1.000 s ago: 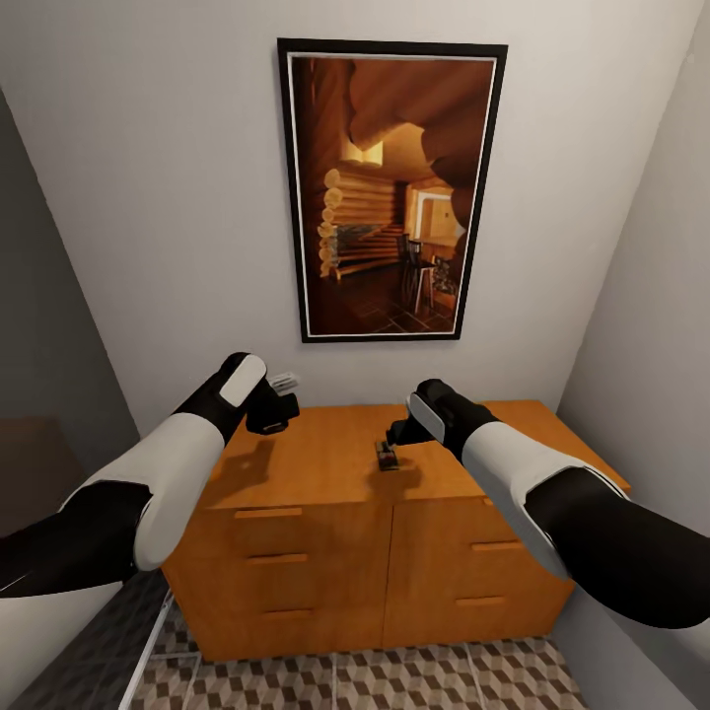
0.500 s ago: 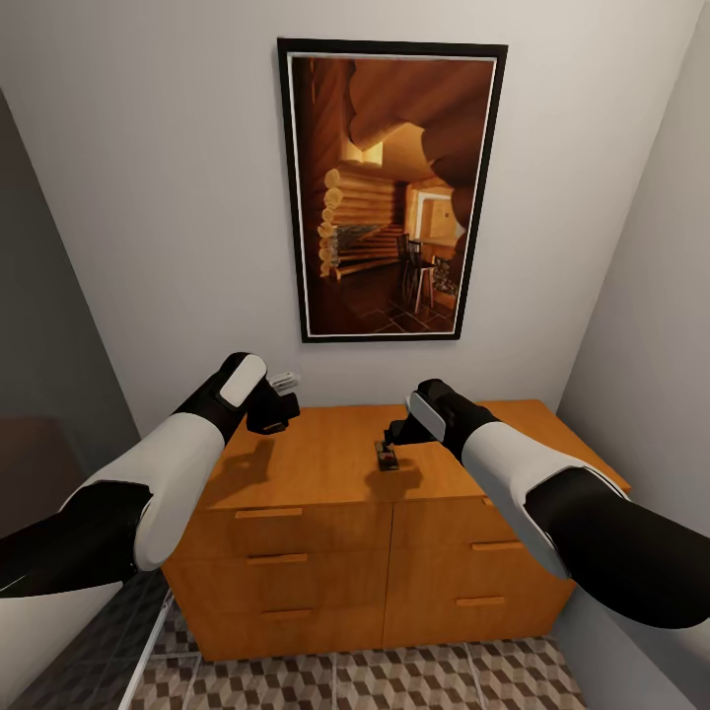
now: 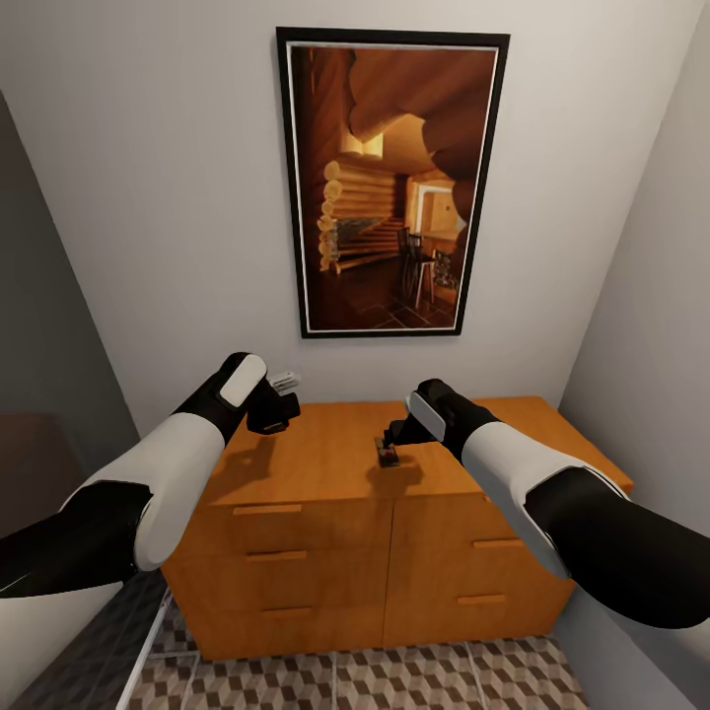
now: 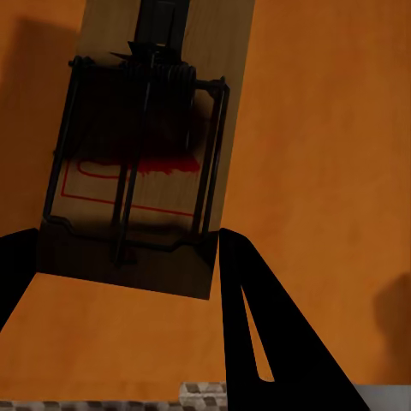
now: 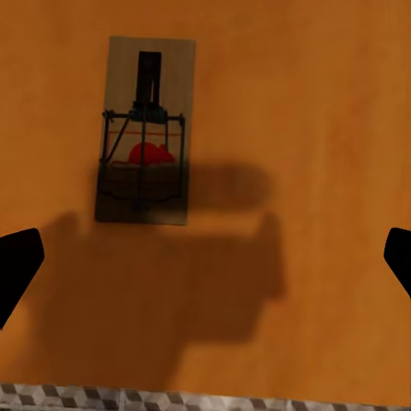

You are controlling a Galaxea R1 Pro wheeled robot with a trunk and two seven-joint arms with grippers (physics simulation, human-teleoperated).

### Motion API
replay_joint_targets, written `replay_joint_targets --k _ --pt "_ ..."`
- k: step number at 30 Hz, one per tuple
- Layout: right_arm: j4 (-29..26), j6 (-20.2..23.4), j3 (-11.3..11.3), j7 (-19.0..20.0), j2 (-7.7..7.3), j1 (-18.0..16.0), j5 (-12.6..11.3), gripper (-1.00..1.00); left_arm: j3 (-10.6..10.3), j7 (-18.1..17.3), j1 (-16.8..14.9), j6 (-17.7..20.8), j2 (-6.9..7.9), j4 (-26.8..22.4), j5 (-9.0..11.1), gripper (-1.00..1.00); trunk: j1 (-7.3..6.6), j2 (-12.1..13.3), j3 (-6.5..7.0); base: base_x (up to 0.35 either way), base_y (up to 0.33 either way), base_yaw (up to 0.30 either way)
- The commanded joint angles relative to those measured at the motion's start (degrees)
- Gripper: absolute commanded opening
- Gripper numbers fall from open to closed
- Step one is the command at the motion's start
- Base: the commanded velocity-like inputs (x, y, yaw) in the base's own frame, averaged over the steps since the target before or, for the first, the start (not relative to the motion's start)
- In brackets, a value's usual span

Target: Take the four mousetraps from the cabinet in the bathroom and place them on the bathroom floor. Make sure all four end up on the same floor surface, and ensure that at least two of them are either under or directly next to the same bathroom sink.

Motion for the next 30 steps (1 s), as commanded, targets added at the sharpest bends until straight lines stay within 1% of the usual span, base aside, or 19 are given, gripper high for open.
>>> replay_joint_targets --k 1,11,19,24,26,30 --pt "-0.1 0.2 0.3 -0.4 -0.01 0.0 -0.6 1.0 -0.4 0.4 0.0 0.2 0.05 -0.1 0.4 -1.0 0.23 -0.5 -0.26 0.0 0.0 0.0" --pt "-0.1 0.3 0.3 -0.5 -0.01 0.0 -0.6 1.0 -0.4 0.4 0.0 0.4 0.05 -0.1 0.4 -1.0 2.43 -4.5 -2.05 0.0 0.0 0.0" --pt "-0.1 0.3 0.3 -0.8 -0.01 0.0 -0.7 1.0 -0.3 0.4 0.0 0.3 0.04 -0.1 0.5 -1.0 2.43 -4.5 -2.05 0.0 0.0 0.0" --pt "-0.1 0.2 0.3 -2.4 -0.01 0.0 -0.8 1.0 -0.3 0.4 0.0 0.3 0.07 -0.1 0.5 -1.0 2.43 -4.5 -2.05 0.0 0.0 0.0" --pt "-0.1 0.2 0.3 -3.4 -0.01 0.0 -1.2 1.0 -0.3 0.4 0.0 0.3 0.09 -0.1 0.5 -1.0 2.43 -4.5 -2.05 0.0 0.0 0.0" --pt "-0.1 0.2 0.3 -4.0 -0.01 0.0 -2.5 1.0 -0.3 0.4 0.0 0.4 0.09 -0.1 0.5 -1.0 2.43 -4.5 -2.05 0.0 0.001 0.0"
